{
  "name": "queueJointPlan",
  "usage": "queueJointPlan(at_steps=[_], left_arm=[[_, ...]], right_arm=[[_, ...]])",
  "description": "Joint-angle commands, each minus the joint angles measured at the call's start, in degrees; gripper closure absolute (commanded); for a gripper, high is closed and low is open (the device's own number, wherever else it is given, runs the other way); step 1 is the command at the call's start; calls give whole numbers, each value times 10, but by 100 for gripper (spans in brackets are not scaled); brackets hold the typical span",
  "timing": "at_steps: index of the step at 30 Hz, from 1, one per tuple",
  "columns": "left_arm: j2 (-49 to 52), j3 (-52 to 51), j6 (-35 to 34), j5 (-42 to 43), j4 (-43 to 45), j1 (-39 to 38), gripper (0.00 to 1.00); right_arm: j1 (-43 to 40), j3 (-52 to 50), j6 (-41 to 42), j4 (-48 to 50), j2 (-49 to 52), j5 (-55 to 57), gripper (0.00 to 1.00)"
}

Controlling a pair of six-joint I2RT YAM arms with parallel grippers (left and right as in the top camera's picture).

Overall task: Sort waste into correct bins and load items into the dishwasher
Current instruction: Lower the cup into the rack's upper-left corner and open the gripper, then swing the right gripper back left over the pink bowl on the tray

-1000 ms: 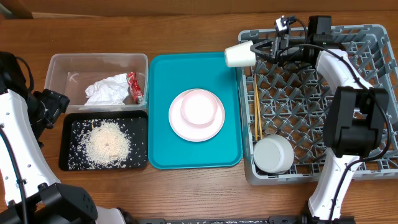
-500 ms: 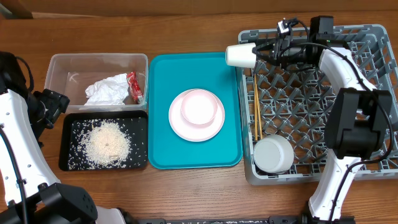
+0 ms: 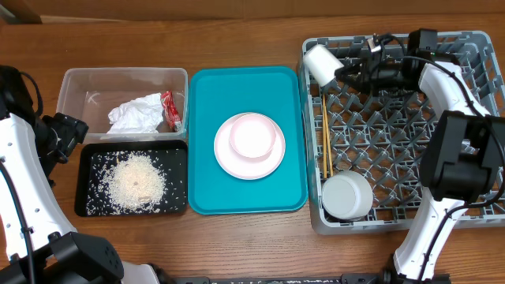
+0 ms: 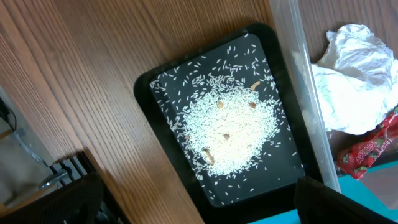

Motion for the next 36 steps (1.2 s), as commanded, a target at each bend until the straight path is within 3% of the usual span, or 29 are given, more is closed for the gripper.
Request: queueJointPlan(at_steps=[1,5,11,23,27,36], left_arm=[[-7,13,-6,-2,-1,-4,0],[-7,13,-6,-2,0,-4,0],[-7,13,-6,-2,0,-4,0],[-7,13,-6,-2,0,-4,0],[-7,13,-6,-2,-1,-4,0],[-7,13,-6,-2,-1,-4,0]], right_arm=[[3,-5,-35,-10,8,43,78],[-6,-5,-34,-24,6,48,71],[-32,-4,-35,-51,-26,54,69],[-42,-4,-32,-124,-163,235,64],[-5,-4,-24,-142,-218,275,65],[171,-4,99,-188,-302,393,64]])
